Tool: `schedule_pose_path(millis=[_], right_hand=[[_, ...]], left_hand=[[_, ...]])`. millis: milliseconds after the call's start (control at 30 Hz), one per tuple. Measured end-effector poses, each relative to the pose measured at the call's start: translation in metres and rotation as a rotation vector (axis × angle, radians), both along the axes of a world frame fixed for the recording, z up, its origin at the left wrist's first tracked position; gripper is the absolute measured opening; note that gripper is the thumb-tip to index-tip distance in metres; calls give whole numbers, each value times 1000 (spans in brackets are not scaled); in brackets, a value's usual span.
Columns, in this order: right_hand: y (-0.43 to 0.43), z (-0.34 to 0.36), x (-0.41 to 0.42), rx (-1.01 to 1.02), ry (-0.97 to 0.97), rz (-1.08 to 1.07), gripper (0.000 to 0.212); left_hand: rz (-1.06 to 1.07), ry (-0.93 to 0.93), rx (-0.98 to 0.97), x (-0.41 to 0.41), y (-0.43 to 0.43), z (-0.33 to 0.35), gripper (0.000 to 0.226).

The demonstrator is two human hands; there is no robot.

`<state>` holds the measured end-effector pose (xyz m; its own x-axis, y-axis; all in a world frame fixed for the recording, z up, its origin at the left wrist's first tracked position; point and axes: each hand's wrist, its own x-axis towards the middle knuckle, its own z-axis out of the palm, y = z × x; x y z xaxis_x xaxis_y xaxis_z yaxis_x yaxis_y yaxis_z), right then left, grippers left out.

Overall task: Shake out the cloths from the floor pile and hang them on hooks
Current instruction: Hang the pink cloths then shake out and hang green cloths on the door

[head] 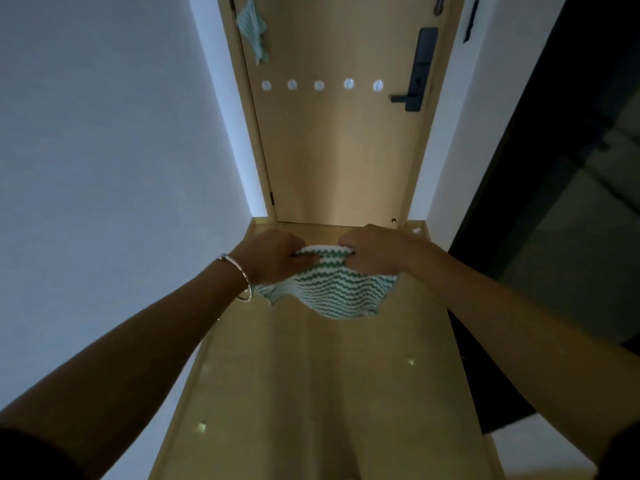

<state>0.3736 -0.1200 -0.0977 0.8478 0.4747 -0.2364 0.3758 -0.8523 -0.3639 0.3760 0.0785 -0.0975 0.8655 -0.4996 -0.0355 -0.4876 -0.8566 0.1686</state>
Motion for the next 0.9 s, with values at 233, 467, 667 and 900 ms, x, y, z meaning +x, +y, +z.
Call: schedule_pose_path(millis=[233,467,667,900], right_hand=[[-32,-6,76,-18,43,-29,15],[-49,-14,166,-54,51,-40,16],[-66,6,278,-55,14,-109,11],[-52,13,392,-70,-29,-146,17]], left_hand=[[-16,38,13,80,-31,2,45],[-57,102,30,177,-48,-3,46],[-155,84,-1,309,-60,11,43],[-220,26,-57,438,-52,20,36]])
